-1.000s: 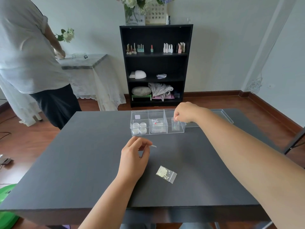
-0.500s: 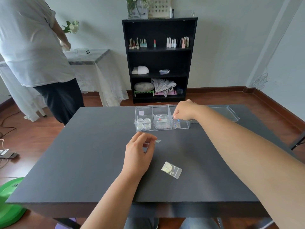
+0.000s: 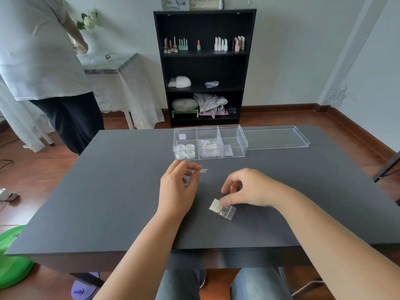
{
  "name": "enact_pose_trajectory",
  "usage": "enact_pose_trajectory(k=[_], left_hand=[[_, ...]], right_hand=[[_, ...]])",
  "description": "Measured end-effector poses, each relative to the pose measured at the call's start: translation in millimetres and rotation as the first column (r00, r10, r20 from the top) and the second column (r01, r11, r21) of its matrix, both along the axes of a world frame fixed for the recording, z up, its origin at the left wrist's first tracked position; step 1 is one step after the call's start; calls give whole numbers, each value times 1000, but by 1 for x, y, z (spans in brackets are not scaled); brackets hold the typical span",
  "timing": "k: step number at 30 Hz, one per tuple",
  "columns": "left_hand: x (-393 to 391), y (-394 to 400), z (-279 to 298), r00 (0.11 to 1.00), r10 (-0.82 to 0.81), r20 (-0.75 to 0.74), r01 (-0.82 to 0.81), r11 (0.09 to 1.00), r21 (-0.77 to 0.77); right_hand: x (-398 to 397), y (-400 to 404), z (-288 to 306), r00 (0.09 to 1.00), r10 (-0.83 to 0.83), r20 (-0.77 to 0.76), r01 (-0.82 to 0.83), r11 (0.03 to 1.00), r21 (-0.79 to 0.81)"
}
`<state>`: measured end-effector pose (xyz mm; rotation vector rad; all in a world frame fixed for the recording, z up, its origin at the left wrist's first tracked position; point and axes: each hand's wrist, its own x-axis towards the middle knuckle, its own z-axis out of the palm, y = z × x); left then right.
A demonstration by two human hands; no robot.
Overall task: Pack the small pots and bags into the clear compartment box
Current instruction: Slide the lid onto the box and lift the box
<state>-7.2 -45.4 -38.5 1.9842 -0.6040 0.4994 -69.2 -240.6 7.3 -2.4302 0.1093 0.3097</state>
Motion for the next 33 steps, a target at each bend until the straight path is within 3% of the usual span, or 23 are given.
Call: enact_pose_trajectory(k=[6, 15, 21, 25, 29, 33], left_hand=[[-1, 1, -1, 1000, 12, -8, -12, 1000, -23], [0, 1, -4, 1000, 3, -23, -4, 999, -34], [11, -8, 5, 992, -14, -127, -4, 990, -138], [28, -29, 25, 980, -63, -189, 29, 984, -177], [50, -60, 44, 968, -93, -231, 72, 992, -100], [73, -90, 56, 968, -130, -216, 151, 985, 86]], right_hand=[[-11, 6, -3, 999, 47, -17, -49, 982, -180], [-12, 9, -5, 998, 57, -37, -60, 994, -86], [-20, -5, -12, 995, -52, 83, 41, 991, 131], [-22, -25, -14, 990, -121, 66, 100, 960, 260], [-23, -38, -19, 988, -145, 54, 110, 906, 409], [-22, -48, -20, 972, -211, 102, 122, 828, 548]])
